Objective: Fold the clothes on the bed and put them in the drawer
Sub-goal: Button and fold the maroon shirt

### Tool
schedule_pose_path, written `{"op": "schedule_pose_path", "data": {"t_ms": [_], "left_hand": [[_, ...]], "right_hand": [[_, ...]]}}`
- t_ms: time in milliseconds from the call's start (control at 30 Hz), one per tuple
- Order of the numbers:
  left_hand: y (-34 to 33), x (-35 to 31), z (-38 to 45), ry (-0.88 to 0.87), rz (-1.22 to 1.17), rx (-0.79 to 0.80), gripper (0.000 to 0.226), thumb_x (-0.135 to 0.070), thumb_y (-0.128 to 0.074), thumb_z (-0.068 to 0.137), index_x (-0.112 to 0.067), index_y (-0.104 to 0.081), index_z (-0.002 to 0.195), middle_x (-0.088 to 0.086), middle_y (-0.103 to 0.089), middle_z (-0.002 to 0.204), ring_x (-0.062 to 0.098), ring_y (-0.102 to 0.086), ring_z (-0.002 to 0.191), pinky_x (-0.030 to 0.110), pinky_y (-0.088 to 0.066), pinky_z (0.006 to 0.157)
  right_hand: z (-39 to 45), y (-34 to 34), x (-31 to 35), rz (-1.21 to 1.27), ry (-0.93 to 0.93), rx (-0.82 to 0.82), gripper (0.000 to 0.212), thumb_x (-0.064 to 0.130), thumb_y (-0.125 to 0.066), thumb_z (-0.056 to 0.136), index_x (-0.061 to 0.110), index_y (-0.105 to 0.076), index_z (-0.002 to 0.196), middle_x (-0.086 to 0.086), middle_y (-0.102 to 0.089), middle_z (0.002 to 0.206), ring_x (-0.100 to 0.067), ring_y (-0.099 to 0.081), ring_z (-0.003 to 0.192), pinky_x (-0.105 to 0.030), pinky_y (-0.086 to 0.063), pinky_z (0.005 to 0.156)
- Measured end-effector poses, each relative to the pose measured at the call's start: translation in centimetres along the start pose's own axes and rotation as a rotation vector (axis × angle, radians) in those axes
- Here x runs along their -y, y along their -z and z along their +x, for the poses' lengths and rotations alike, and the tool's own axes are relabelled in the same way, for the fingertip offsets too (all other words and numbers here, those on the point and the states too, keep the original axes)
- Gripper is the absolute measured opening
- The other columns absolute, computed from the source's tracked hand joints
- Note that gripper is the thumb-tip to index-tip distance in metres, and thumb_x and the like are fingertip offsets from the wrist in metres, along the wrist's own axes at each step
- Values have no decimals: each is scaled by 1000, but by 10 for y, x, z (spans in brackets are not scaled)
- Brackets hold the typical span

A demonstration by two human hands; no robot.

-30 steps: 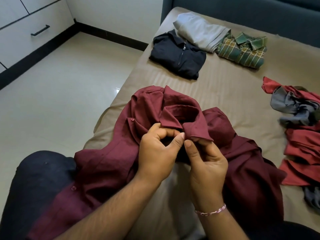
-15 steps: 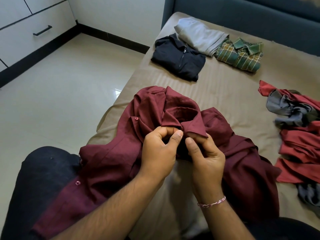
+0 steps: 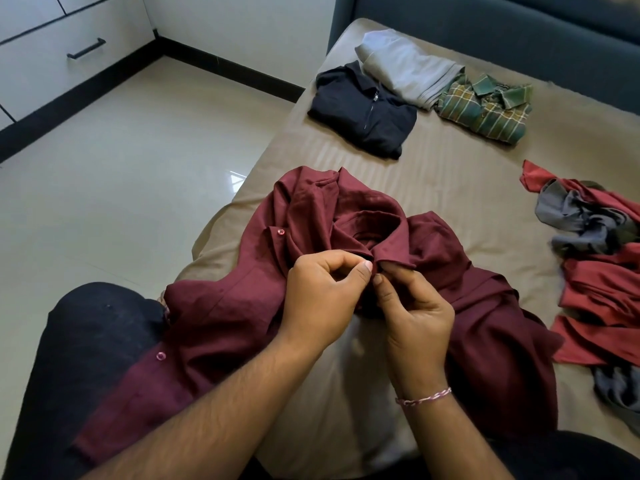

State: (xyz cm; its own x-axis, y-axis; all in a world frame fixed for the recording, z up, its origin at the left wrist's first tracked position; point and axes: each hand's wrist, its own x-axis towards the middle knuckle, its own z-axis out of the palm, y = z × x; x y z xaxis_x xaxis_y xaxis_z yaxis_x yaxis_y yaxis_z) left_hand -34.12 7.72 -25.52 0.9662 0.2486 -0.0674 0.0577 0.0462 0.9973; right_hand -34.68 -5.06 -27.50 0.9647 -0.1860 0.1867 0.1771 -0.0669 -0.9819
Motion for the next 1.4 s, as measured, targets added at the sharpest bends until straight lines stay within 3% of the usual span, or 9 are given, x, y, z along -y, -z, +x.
{"op": "schedule_pose_path", "data": {"t_ms": [300, 433, 533, 633, 733, 867, 1000, 1233, 1400], "left_hand": [[3, -1, 2, -60, 179, 17, 10, -13, -77, 92, -16, -82, 83, -8, -77, 73, 7, -74, 69, 28, -62, 67], [6, -3, 5, -51, 179, 25, 14, -9, -74, 92, -14, -79, 80, -4, -76, 73, 9, -72, 66, 24, -58, 63], [9, -2, 8, -53, 180, 25, 15, -11, -80, 87, -16, -78, 73, -7, -71, 94, 9, -69, 84, 15, -54, 69], [10, 2, 12, -30, 240, 48, 12, -28, -81, 76, -24, -76, 66, -17, -61, 106, 17, -67, 97, 33, -57, 83], [8, 5, 10, 13, 244, 60, 14, -26, -83, 75, -25, -74, 64, -16, -59, 110, 16, -66, 98, 35, -55, 87], [7, 6, 6, 47, 218, 75, 26, -11, -86, 83, -26, -74, 66, -6, -59, 115, 4, -64, 104, 16, -52, 84], [6, 5, 5, 59, 210, 64, 19, -10, -85, 83, -21, -77, 70, -5, -60, 113, 1, -63, 101, 14, -52, 81], [5, 2, 2, -56, 308, 72, 21, -2, -81, 77, -14, -73, 62, -7, -59, 96, 5, -63, 87, 10, -46, 73], [-2, 8, -2, -66, 119, 73, 20, -12, -82, 83, -21, -73, 68, -1, -64, 90, 10, -65, 83, 23, -52, 79]], "right_hand": [[3, 3, 6, -279, 206, 40, 22, -1, -79, 87, 17, -78, 101, 1, -76, 98, -17, -73, 92, -27, -56, 83], [11, 11, 15, -445, 383, 130, 17, 4, -82, 87, 10, -80, 102, 4, -77, 101, -12, -73, 95, -28, -56, 86], [19, 19, 22, -643, 508, 185, 17, 11, -84, 88, 9, -80, 104, 3, -76, 100, -8, -72, 92, -23, -55, 85], [21, 22, 24, -797, 542, 248, 15, 12, -83, 87, 11, -80, 102, 2, -75, 94, -9, -69, 83, -14, -51, 79], [19, 20, 20, -853, 546, 264, 15, 11, -82, 87, 11, -79, 101, 1, -75, 92, -12, -69, 80, -15, -48, 77], [20, 20, 18, -836, 551, 265, 15, 10, -80, 86, 11, -78, 101, 0, -73, 90, -13, -66, 76, -19, -50, 73], [19, 19, 16, -893, 550, 264, 14, 13, -77, 86, 13, -77, 100, -1, -71, 86, -18, -65, 71, -29, -51, 64], [20, 18, 21, -808, 379, 313, 3, 15, -72, 82, 15, -73, 80, 4, -68, 70, -13, -63, 61, -35, -52, 57], [18, 14, 29, 2, -413, 163, 21, -10, -60, 90, 2, -74, 79, -13, -68, 64, -20, -60, 48, -26, -51, 47]]}}
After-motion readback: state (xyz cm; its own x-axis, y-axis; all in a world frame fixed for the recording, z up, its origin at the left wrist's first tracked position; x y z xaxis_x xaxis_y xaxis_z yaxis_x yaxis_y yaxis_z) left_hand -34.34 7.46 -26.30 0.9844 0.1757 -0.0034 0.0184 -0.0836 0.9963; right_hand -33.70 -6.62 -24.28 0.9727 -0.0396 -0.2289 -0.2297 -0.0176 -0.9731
